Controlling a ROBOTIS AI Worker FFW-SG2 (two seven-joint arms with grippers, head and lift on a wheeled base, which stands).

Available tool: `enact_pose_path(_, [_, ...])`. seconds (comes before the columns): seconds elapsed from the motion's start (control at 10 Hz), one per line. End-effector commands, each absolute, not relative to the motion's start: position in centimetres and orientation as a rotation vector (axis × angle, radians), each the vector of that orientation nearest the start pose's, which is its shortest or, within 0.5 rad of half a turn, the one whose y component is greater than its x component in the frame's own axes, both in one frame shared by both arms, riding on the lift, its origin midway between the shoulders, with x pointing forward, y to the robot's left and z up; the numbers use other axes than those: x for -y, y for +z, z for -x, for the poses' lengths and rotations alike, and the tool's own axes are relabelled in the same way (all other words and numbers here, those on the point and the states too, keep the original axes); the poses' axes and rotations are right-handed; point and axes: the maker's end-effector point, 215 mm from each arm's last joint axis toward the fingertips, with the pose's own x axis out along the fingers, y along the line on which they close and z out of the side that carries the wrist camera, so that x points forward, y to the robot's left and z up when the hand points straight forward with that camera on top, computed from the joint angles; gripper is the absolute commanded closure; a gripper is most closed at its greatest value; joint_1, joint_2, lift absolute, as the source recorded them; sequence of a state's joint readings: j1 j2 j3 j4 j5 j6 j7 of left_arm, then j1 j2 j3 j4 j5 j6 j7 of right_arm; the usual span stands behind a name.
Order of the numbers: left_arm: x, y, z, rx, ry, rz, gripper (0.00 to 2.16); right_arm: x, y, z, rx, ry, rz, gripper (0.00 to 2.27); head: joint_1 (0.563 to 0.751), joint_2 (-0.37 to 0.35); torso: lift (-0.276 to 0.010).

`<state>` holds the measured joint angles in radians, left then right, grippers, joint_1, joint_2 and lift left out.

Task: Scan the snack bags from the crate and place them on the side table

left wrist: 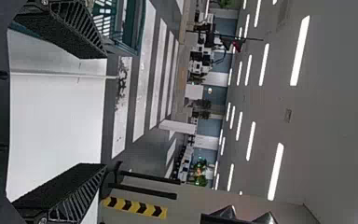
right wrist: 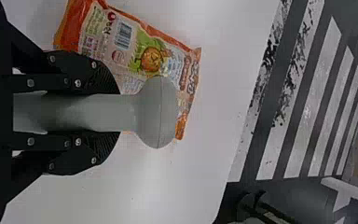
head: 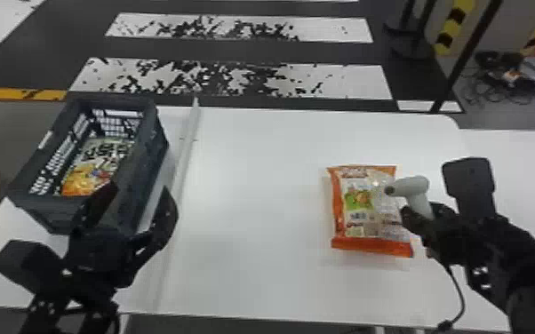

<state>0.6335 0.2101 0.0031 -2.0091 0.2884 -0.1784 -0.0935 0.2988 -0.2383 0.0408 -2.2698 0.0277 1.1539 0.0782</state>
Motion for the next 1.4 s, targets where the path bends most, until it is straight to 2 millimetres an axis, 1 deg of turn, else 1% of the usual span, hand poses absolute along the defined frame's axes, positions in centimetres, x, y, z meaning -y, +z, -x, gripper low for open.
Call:
enact_pose_path(0.0, [-23.6, -35.7, -40.0, -0.025, -0.159, 0.112, 0.04, 30.0, -44.5, -43.1, -0.742, 0.029, 0.217, 2.25, 0.695, -0.040, -0.081])
enact_pose_path(0.1, [-23.6, -35.8, -39.9, -0.026, -0.159, 0.112, 0.04, 32.1, -44.8, -43.7, -0.739, -0.002, 0.210, 2.25, 0.695, -0.056, -0.081])
enact_pose_path(0.3, [-23.6, -35.8, -39.9, -0.026, -0.159, 0.113, 0.04, 35.3, -46.2, -44.7, -0.741, -0.045, 0.184, 2.25, 0.695, -0.117, -0.081])
enact_pose_path(0.4, [-23.5, -35.8, -39.9, -0.026, -0.160, 0.114, 0.04, 36.4, -46.8, -45.4, -0.733, -0.054, 0.175, 2.25, 0.695, -0.142, -0.081])
enact_pose_path(0.6, [-23.5, -35.8, -39.9, -0.026, -0.161, 0.115, 0.04, 38.2, -48.1, -46.8, -0.717, -0.067, 0.154, 2.25, 0.695, -0.168, -0.081])
enact_pose_path(0.7, [-23.5, -35.9, -39.9, -0.027, -0.161, 0.115, 0.04, 38.9, -48.8, -47.5, -0.716, -0.067, 0.147, 2.25, 0.695, -0.180, -0.081])
enact_pose_path(0.9, [-23.5, -35.8, -39.9, -0.026, -0.161, 0.115, 0.04, 39.9, -50.9, -48.0, -0.751, -0.076, 0.142, 2.25, 0.695, -0.194, -0.081])
enact_pose_path(1.0, [-23.5, -35.8, -39.9, -0.026, -0.161, 0.115, 0.04, 40.3, -51.4, -48.5, -0.748, -0.078, 0.145, 2.25, 0.695, -0.201, -0.081])
enact_pose_path(1.3, [-23.5, -36.1, -39.9, -0.030, -0.160, 0.115, 0.04, 40.6, -52.9, -49.0, -0.753, -0.075, 0.148, 2.25, 0.695, -0.212, -0.081])
